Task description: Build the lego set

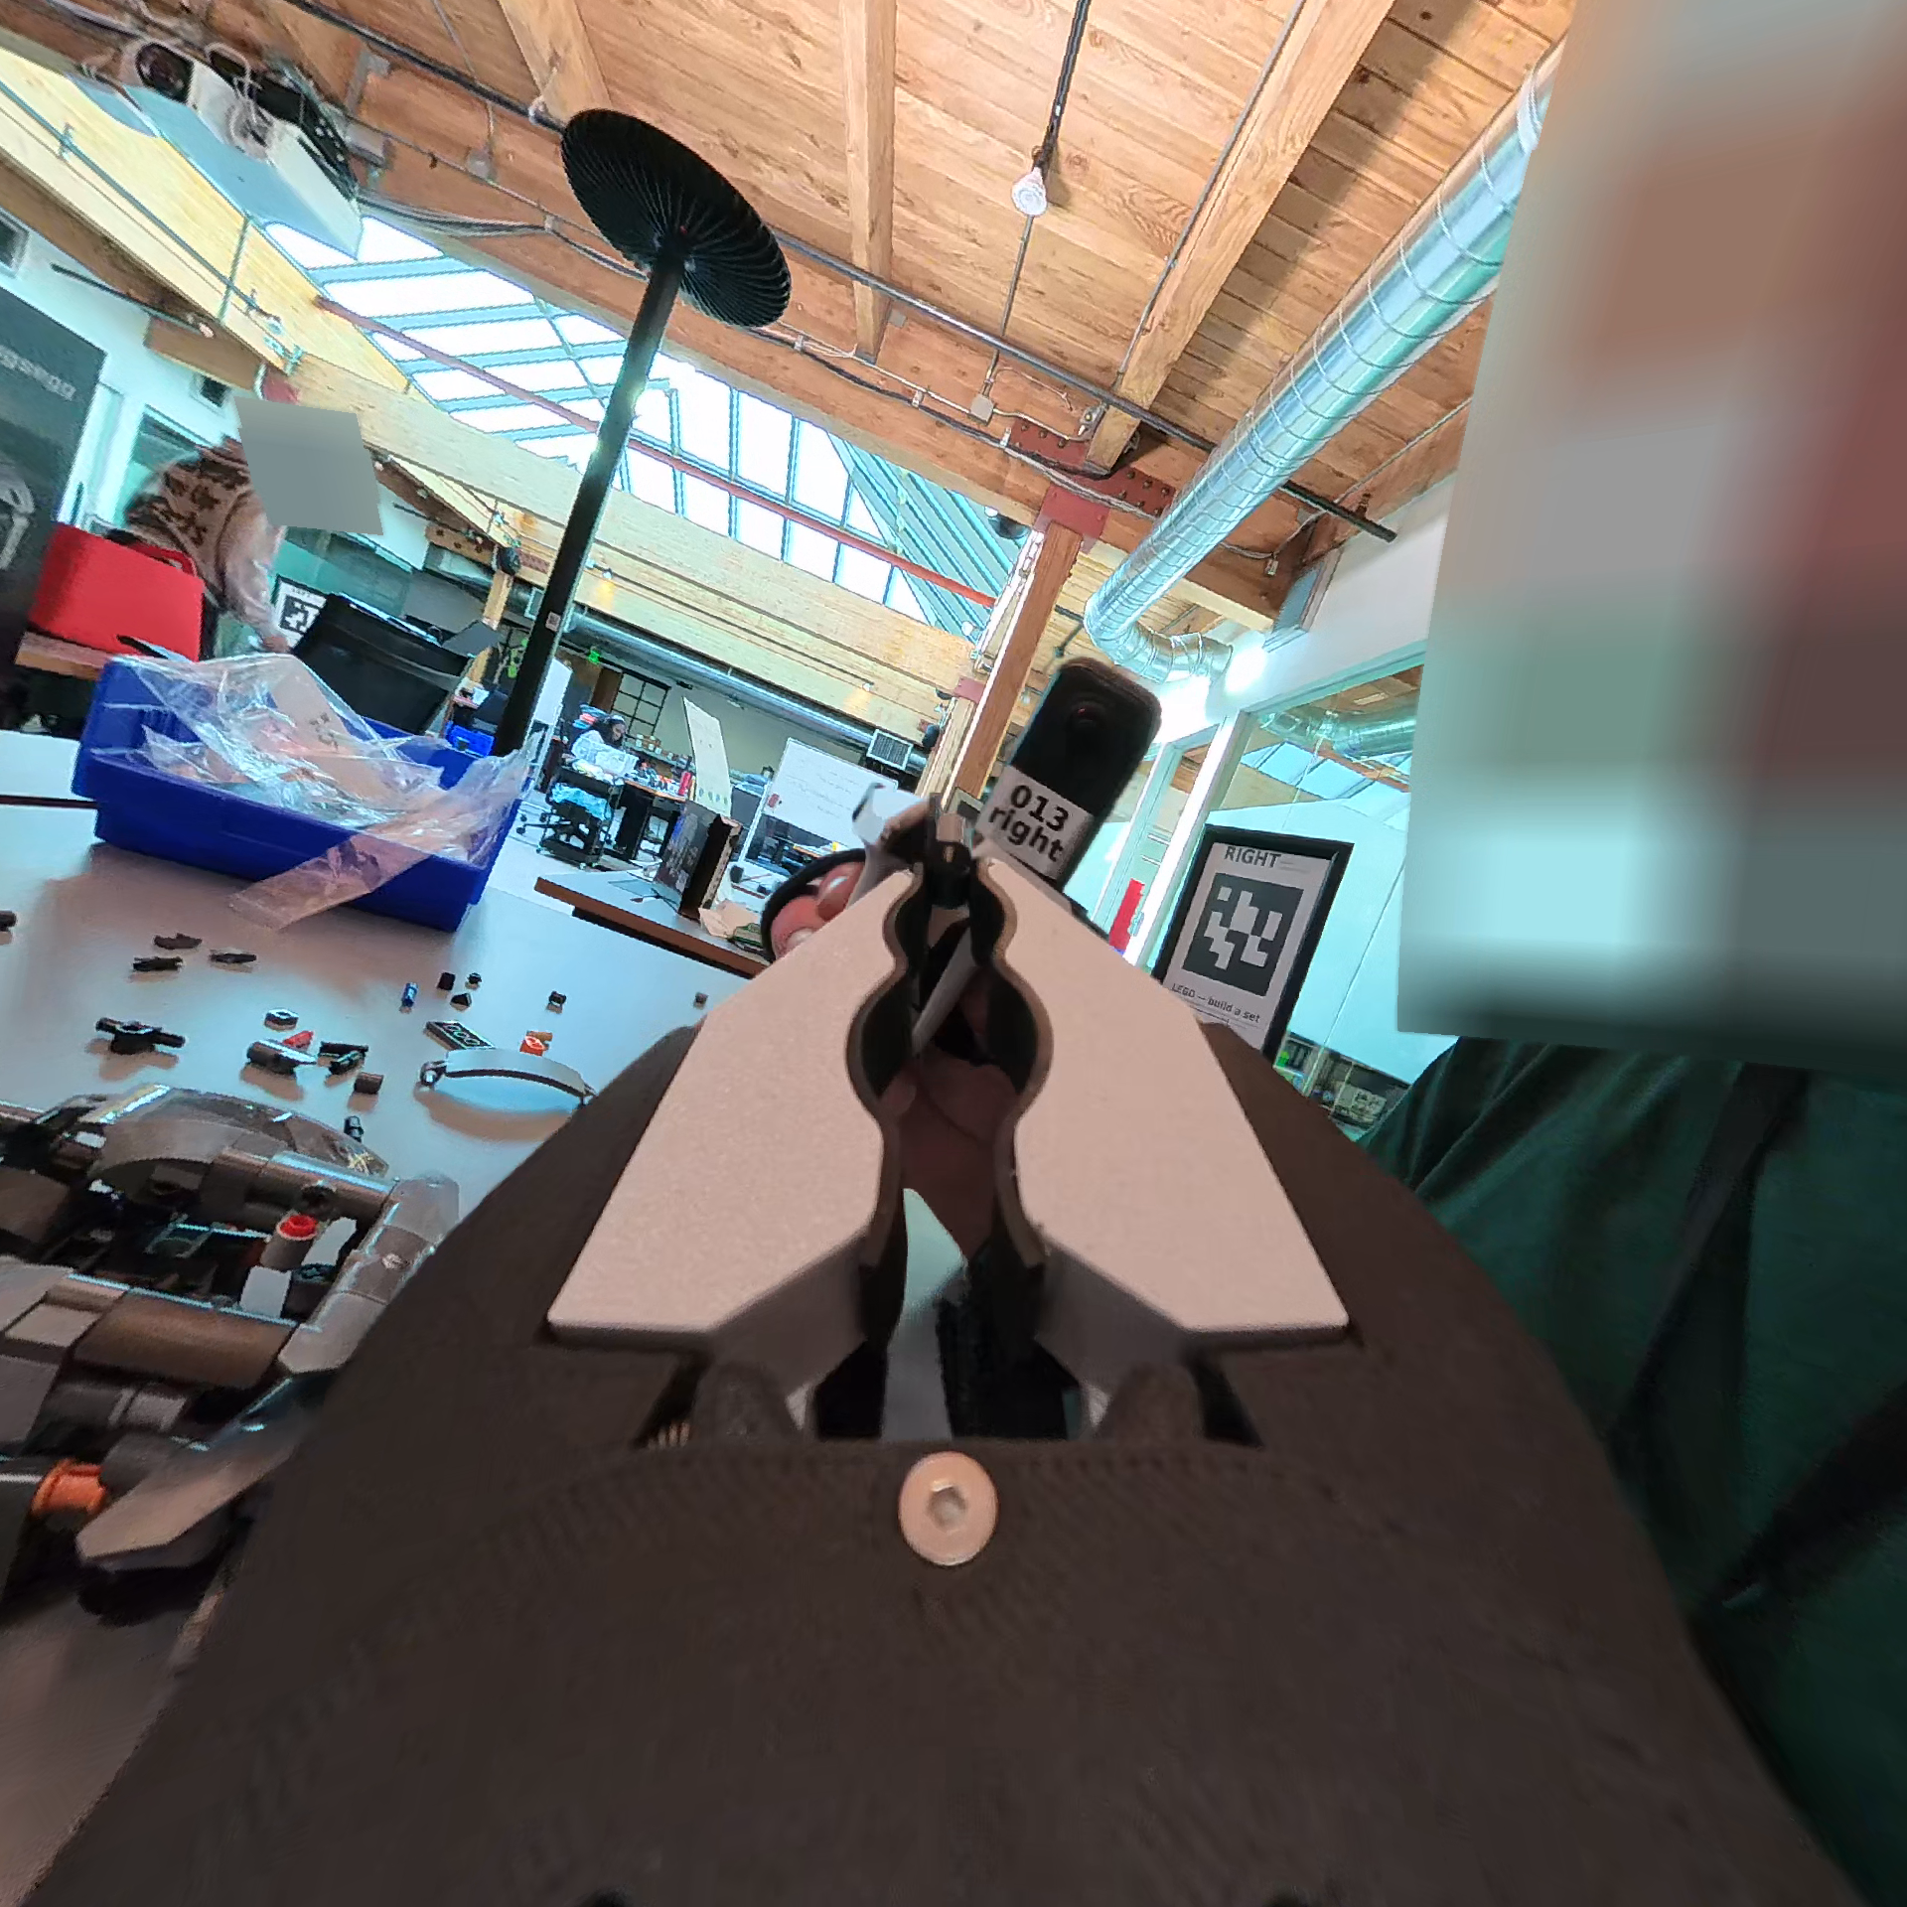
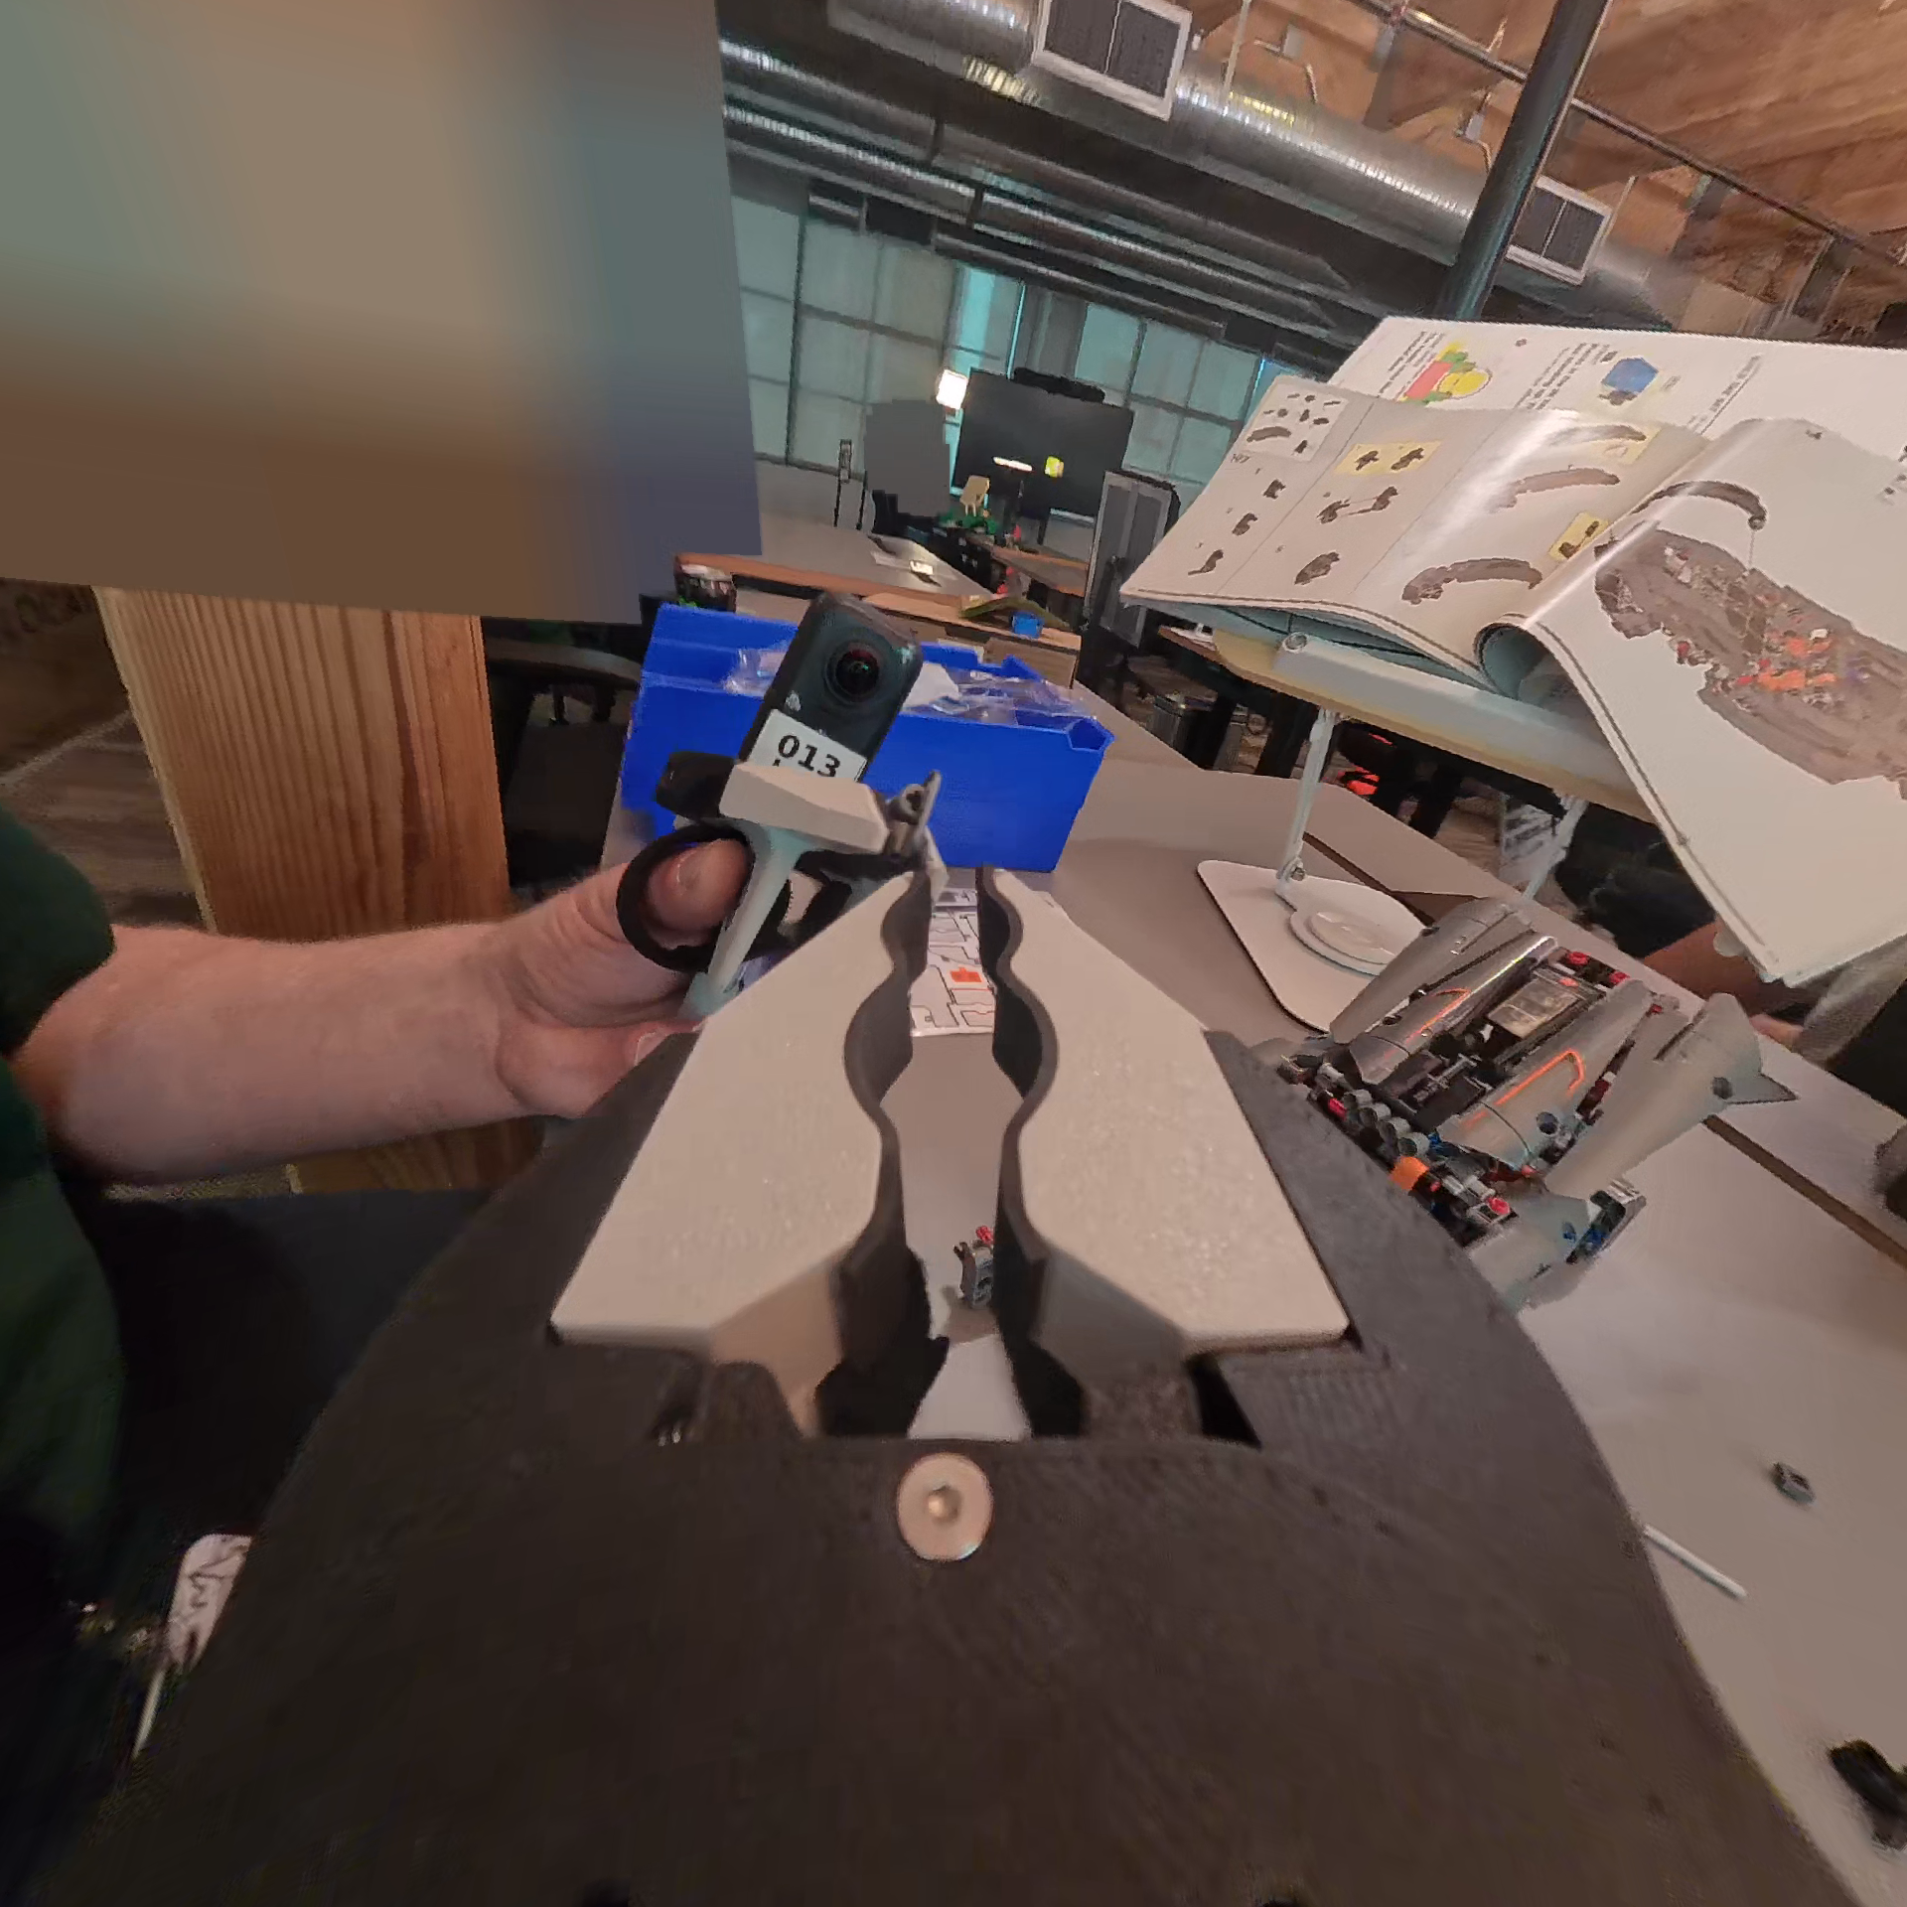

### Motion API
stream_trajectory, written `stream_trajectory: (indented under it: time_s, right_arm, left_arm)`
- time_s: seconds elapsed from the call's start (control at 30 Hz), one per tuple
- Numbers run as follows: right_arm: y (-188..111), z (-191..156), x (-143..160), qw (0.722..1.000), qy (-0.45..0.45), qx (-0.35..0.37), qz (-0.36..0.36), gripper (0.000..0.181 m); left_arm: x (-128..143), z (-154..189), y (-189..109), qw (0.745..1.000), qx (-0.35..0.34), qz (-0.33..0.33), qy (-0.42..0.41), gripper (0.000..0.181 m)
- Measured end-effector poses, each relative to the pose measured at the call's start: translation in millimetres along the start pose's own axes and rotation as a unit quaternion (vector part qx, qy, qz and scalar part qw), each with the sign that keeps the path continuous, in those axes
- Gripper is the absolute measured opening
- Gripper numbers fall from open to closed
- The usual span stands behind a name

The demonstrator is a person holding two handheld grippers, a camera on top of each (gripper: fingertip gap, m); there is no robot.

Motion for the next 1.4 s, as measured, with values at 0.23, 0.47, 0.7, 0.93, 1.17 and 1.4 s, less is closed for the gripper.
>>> stream_trajectory:
  time_s: [0.23, 0.47, 0.7, 0.93, 1.17, 1.4]
  right_arm:
    - [-1, 1, -6, 0.998, 0.046, -0.034, 0.025, 0.009]
    - [6, -3, -4, 0.996, 0.071, -0.055, 0.026, 0.006]
    - [6, -3, -4, 0.993, 0.097, -0.064, 0.034, 0.009]
    - [6, -3, -6, 0.992, 0.101, -0.070, 0.041, 0.007]
    - [7, -6, -4, 0.991, 0.098, -0.086, 0.026, 0.000]
    - [7, -3, -4, 0.992, 0.088, -0.093, -0.002, 0.005]
  left_arm:
    - [1, 4, 2, 0.999, -0.004, -0.016, 0.037, 0.004]
    - [0, 7, 2, 0.998, -0.004, -0.024, 0.060, 0.004]
    - [-4, 9, 1, 0.996, -0.008, -0.034, 0.082, 0.005]
    - [-1, 9, 2, 0.995, -0.005, -0.044, 0.085, 0.004]
    - [0, 9, 1, 0.991, -0.020, -0.075, 0.108, 0.004]
    - [2, 10, 3, 0.978, -0.051, -0.127, 0.158, 0.005]
Point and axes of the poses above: each gripper's, where its closed fingertips meet, y out along the fingers, x out of its underside, z = x × y across the jaws, the point moved 6 cm from there along -y, back along the fingers, and after that the axes turned 9 degrees about -y, right-handed, at the moved point
